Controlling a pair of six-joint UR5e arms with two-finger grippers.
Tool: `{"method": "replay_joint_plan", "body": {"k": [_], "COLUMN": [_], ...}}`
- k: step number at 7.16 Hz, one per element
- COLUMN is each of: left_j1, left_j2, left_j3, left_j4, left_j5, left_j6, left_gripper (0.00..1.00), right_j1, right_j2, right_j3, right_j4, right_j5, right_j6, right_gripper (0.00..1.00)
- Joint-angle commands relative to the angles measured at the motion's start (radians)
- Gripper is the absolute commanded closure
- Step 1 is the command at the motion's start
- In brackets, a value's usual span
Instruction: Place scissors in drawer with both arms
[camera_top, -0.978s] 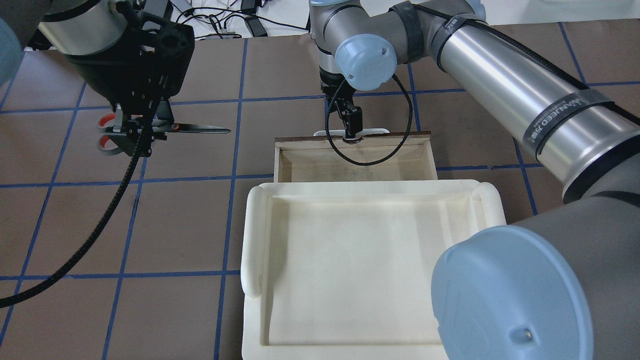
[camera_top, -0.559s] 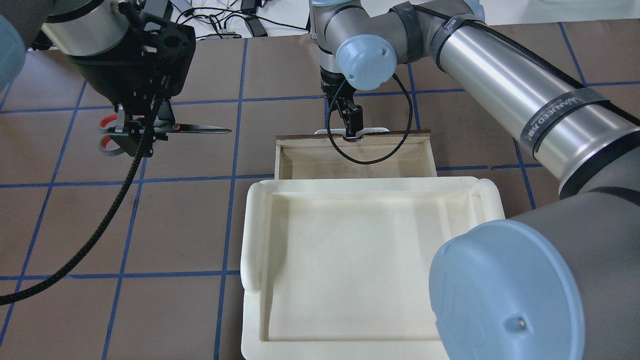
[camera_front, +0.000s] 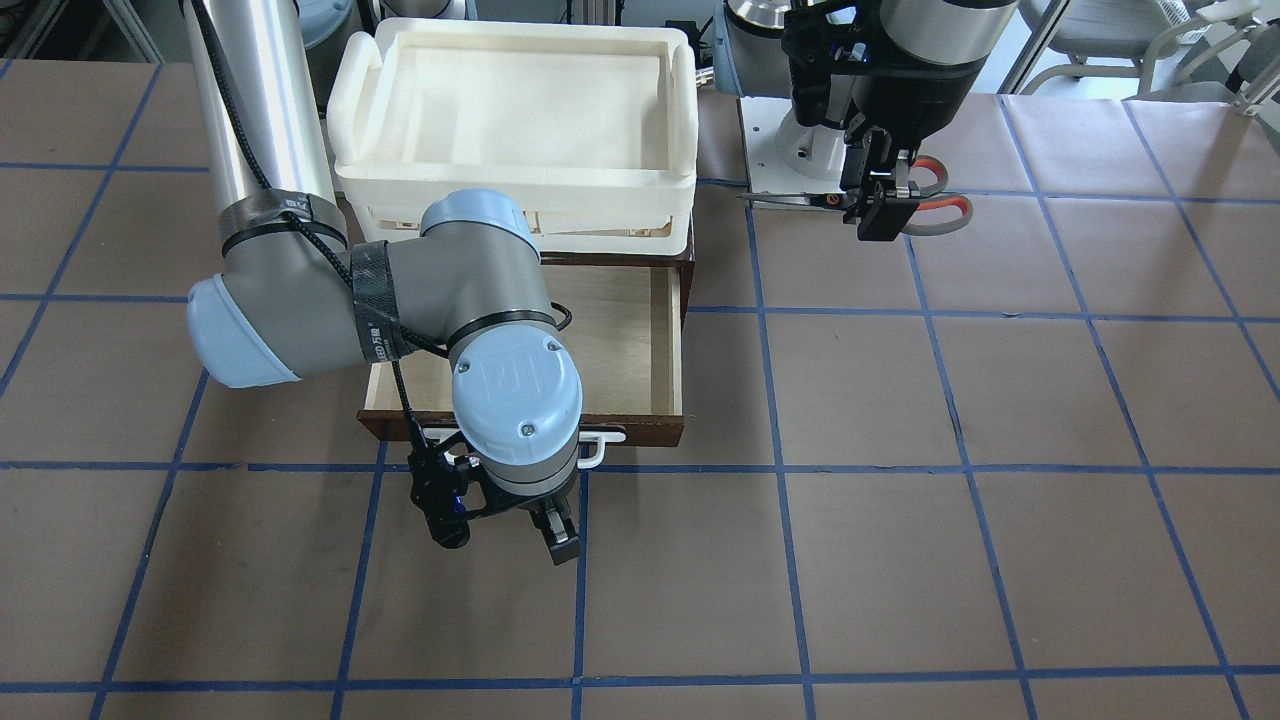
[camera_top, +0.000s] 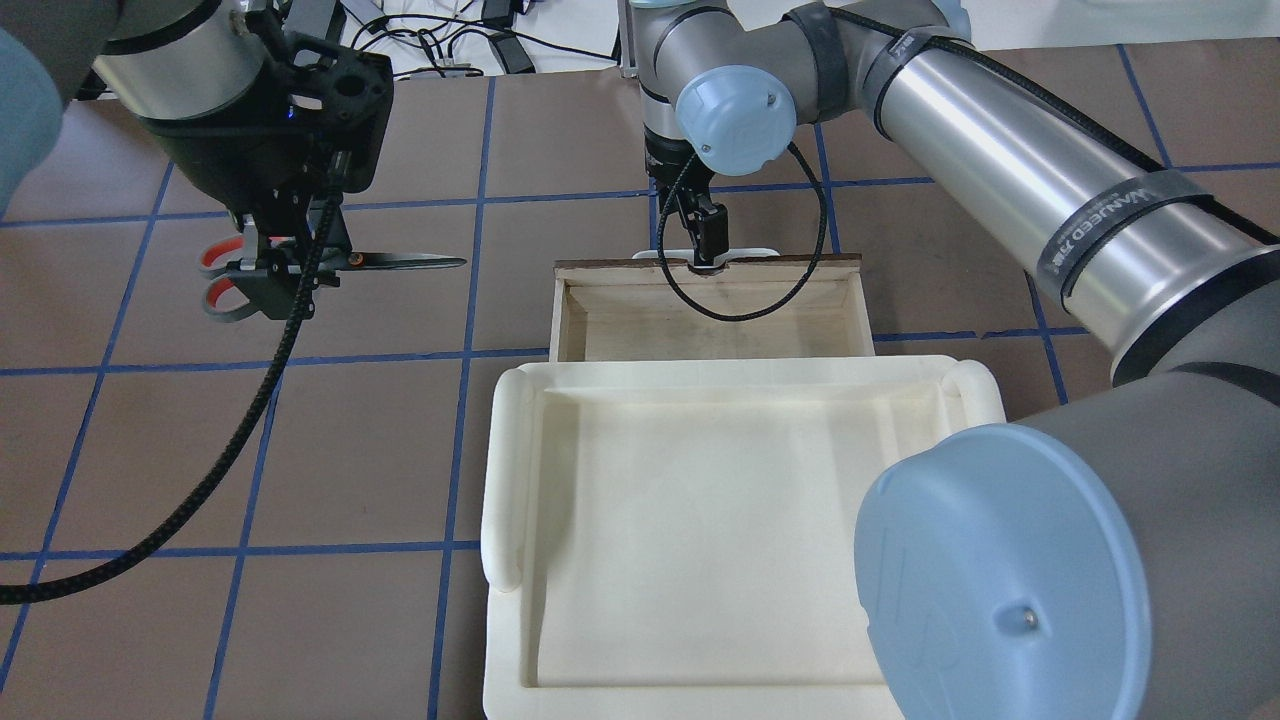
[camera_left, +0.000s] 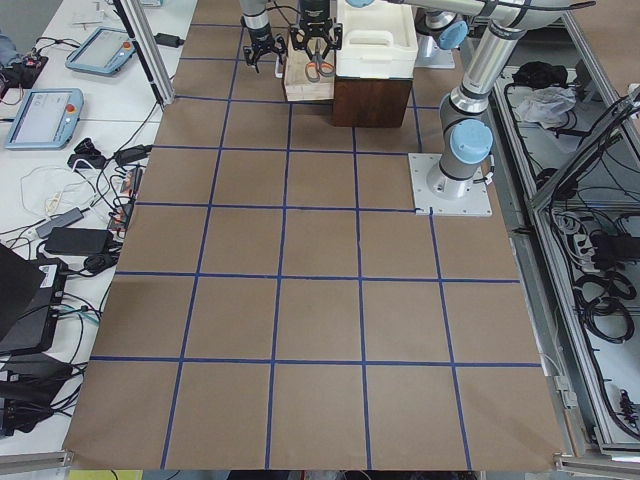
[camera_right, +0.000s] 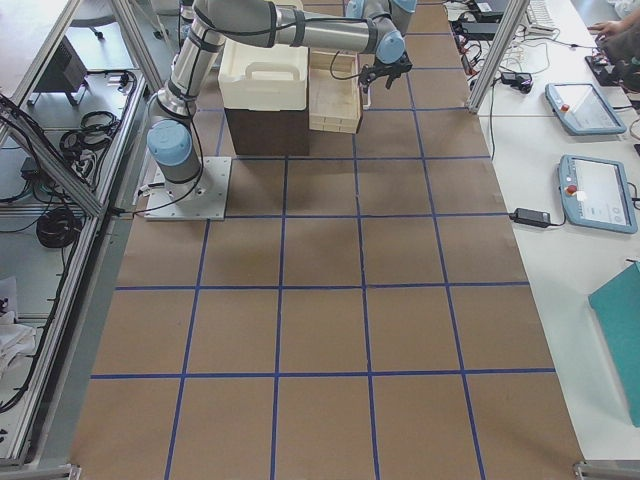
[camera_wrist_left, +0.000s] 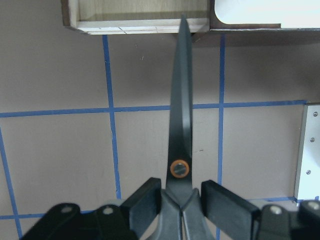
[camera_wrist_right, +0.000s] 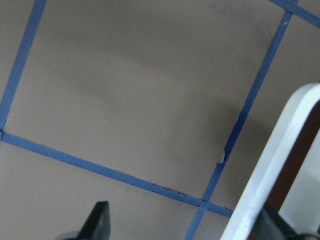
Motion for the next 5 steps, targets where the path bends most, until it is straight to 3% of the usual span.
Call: {"method": "replay_joint_plan", "body": {"k": [1,3,5], "left_j1": [0.000,0.000,-0.002], "left_j2": [-0.005,-0.007,-0.016], "left_j3": [-0.001,-0.001,-0.001], "left_j4": [0.002,0.000,0.006], "left_j5": [0.000,-0.002,-0.002], "left_j6": [-0.015,-0.016,-0.027], "left_gripper": [0.73,0.73,0.73], "right_j1": [-0.001,-0.001,-0.001], "right_j2": [0.007,0.004,-0.082], "right_j3": [-0.027,-0.026,-0.018], "right_j4": [0.000,0.005,0.050], "right_j5": [0.008,-0.001,-0.004], "right_j6": [-0.001,-0.001,-0.003], "right_gripper": [0.00,0.00,0.00]}}
